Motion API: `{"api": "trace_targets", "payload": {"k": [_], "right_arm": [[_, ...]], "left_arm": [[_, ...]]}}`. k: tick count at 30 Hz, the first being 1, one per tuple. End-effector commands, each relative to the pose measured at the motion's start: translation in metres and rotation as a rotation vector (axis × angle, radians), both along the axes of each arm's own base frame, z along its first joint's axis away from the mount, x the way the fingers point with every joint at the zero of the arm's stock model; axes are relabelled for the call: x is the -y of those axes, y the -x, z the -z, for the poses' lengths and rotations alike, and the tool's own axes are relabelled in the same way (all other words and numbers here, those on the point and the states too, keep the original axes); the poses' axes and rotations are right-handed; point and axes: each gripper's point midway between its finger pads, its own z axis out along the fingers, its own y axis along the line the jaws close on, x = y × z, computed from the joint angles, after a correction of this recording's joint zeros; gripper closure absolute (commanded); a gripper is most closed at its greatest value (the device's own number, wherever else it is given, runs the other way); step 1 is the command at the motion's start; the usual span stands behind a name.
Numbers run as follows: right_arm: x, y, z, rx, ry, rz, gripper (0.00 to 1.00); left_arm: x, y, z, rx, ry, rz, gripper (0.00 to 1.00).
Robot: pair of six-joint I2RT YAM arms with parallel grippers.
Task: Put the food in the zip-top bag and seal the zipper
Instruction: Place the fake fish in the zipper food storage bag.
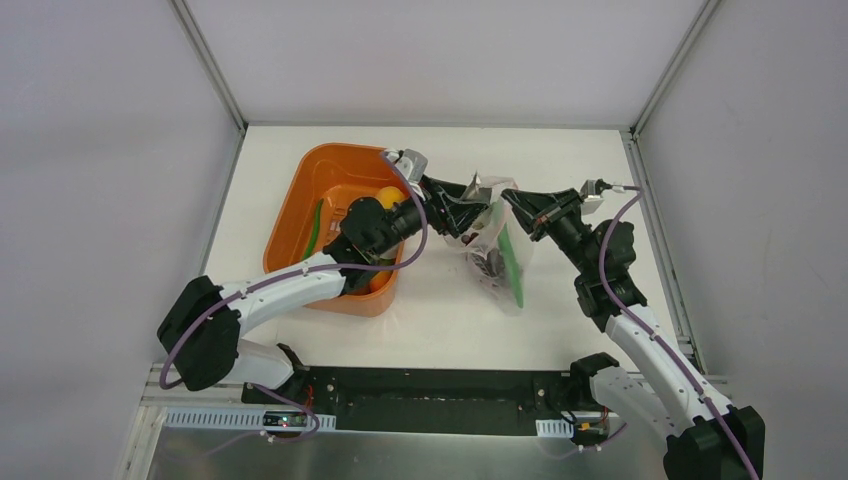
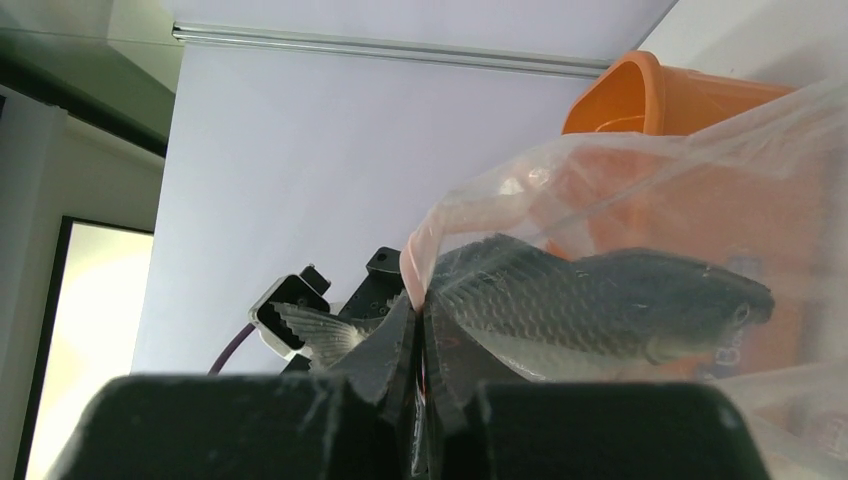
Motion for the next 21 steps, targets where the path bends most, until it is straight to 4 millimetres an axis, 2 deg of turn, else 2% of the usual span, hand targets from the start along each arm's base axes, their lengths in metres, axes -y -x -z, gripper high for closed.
{"api": "trace_targets", "payload": {"k": [1,5,11,15,18,21], "right_arm": [[0.009,0.006,-0.044,0.129,-0.083,0.031,0.95],[0.012,0.004,-0.038,0.115,-0.069,0.051,0.95],[0.012,0.004,-0.035,0.110,-0.060,0.049,0.94],[0.010,0.006,-0.035,0.119,-0.046,0.041,0.94],[0.004,0.009,-0.043,0.162,-0.003,0.007,0.93],[0.001,0.009,-0.044,0.170,0.019,-0.013,0.93]], "left_arm": [[-0.008,0.017,-0.038,0.081,0.021,0.033,0.32],[-0.011,0.020,-0.037,0.043,-0.032,0.036,0.27],[-0.006,0.018,-0.031,-0.019,-0.153,0.052,0.37],[-0.001,0.031,-0.034,0.027,-0.213,0.131,0.30],[0.008,0.044,-0.028,0.011,-0.287,0.242,0.28],[0.015,0.044,-0.024,-0.013,-0.345,0.274,0.27]]}}
